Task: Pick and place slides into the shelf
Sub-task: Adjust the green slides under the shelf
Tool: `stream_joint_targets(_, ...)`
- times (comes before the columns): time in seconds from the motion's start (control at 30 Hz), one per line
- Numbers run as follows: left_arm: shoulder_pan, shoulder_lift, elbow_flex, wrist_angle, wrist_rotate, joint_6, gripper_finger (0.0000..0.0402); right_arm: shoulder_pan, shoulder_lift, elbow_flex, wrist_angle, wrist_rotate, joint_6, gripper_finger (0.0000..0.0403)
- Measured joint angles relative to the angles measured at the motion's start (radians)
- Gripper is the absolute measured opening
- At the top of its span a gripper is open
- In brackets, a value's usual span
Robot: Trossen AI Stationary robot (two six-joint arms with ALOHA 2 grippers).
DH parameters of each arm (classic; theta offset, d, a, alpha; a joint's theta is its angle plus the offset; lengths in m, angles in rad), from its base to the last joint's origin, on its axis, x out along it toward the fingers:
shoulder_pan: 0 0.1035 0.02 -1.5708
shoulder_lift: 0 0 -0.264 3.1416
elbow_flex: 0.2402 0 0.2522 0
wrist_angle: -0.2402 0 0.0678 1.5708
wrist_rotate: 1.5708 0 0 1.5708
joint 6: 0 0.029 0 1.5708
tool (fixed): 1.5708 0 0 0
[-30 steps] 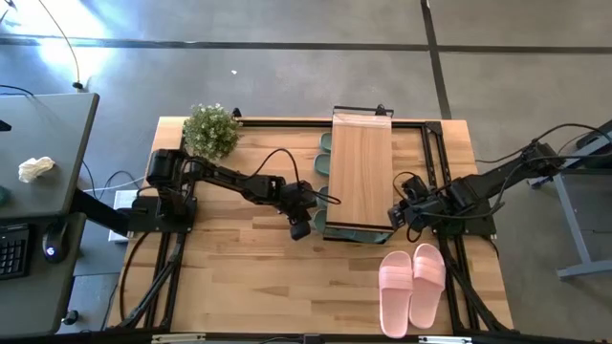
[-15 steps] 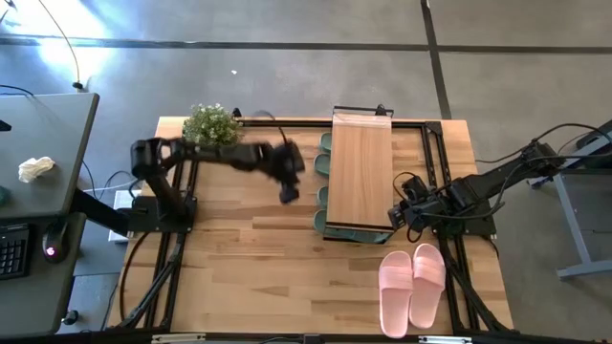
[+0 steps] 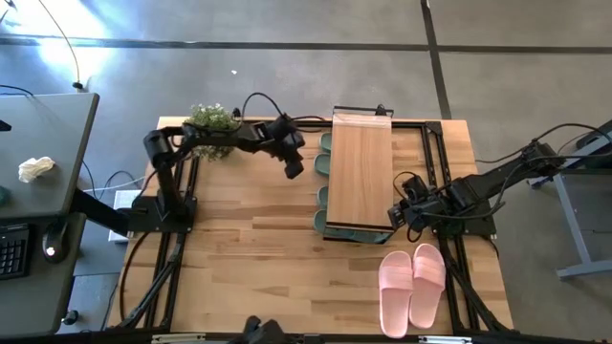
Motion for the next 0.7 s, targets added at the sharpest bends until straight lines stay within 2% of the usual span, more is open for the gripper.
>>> stream_joint_targets(0.17, -0.008, 0.075, 0.095, -0.013, 0.022, 0.020, 0.0000, 0.000, 0.000, 0.000, 0.002, 0.000, 0.000, 0.0000)
stream_joint_targets(0.37, -0.008, 0.161, 0.206, -0.188, 0.043, 0.056, 0.0000, 0.000, 0.000, 0.000, 0.002, -0.001, 0.000, 0.0000)
stream_joint_targets(0.5, -0.011, 0.194, 0.237, -0.207, 0.091, 0.057, 0.0000, 0.000, 0.000, 0.000, 0.002, 0.000, -0.001, 0.0000)
stream_joint_targets(0.7, -0.023, 0.201, 0.255, -0.195, 0.091, 0.057, 0.0000, 0.000, 0.000, 0.000, 0.004, 0.000, -0.008, 0.0000)
